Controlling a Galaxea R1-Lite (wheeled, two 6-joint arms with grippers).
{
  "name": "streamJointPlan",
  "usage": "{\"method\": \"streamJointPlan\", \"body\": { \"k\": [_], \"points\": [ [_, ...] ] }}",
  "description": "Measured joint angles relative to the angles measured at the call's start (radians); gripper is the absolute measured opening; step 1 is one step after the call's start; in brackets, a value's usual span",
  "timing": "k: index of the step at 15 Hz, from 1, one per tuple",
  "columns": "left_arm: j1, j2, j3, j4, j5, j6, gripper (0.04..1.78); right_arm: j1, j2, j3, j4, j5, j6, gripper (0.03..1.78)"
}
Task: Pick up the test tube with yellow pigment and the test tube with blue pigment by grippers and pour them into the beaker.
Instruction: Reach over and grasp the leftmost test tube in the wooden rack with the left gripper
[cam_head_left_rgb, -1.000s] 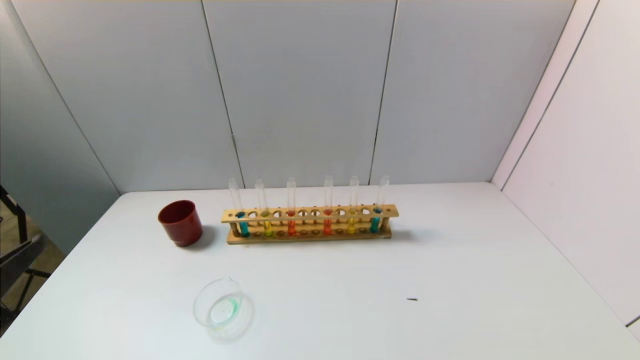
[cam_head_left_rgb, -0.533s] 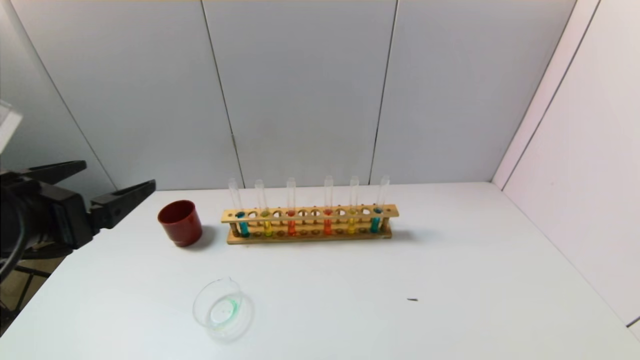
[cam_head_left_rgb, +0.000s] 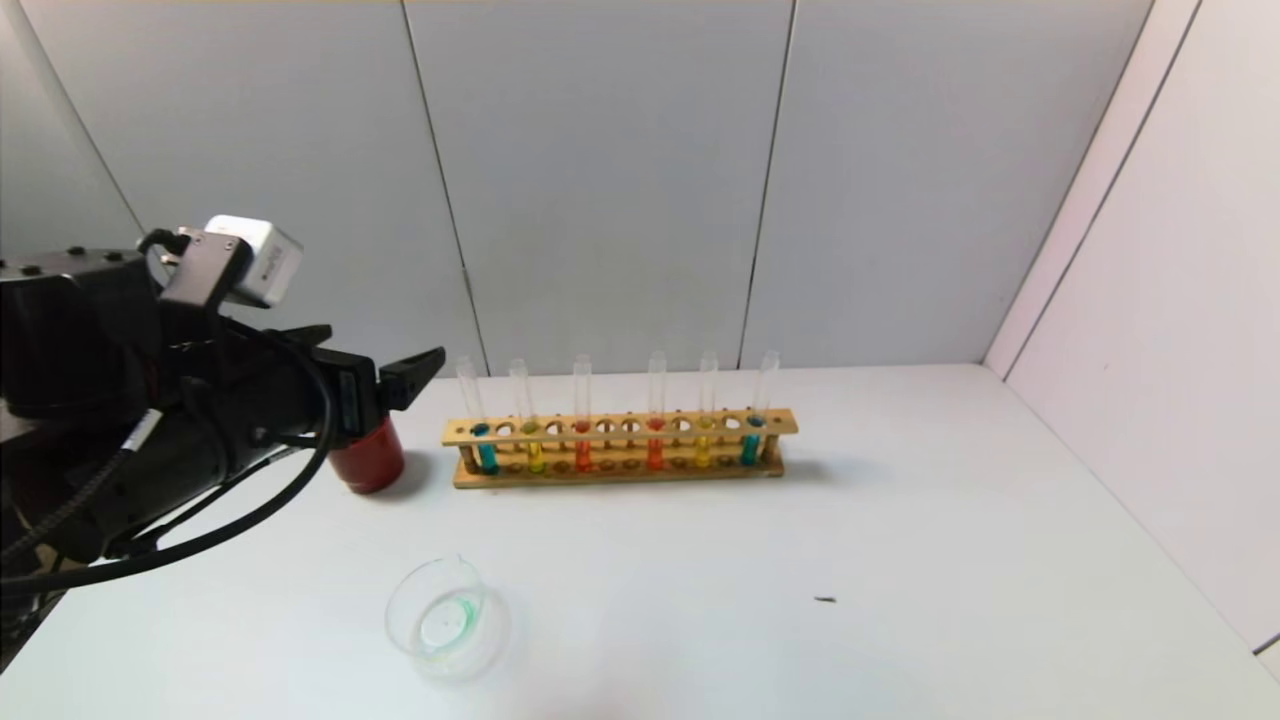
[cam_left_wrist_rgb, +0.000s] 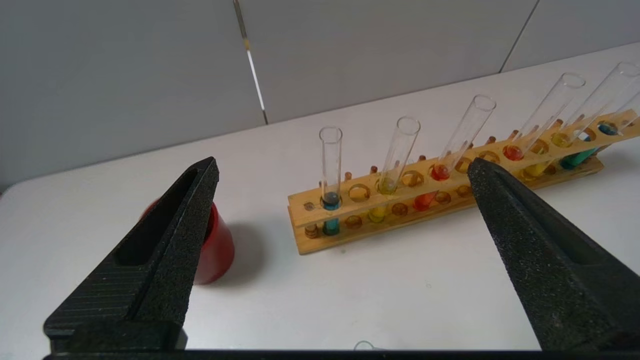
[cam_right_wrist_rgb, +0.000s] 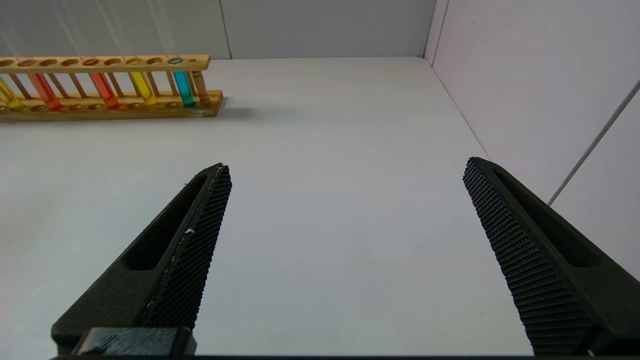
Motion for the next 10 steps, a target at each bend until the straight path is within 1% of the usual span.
{"method": "streamJointPlan", "body": {
  "k": [3, 5, 7, 10],
  "points": [
    [-0.002, 0.092, -0.007, -0.017, 0.006, -0.045, 1.75, 0.000, 0.000, 0.000, 0.000, 0.000, 0.000, 1.70],
    [-0.002, 0.154, -0.008, -0.080, 0.017, -0.044, 1.75, 0.000, 0.000, 0.000, 0.000, 0.000, 0.000, 1.70],
    [0.001, 0.221, -0.017, -0.180, 0.033, -0.037, 1.75, 0.000, 0.000, 0.000, 0.000, 0.000, 0.000, 1.70],
    [0.002, 0.305, -0.049, -0.219, 0.039, -0.036, 1.75, 0.000, 0.000, 0.000, 0.000, 0.000, 0.000, 1.70]
  ]
}}
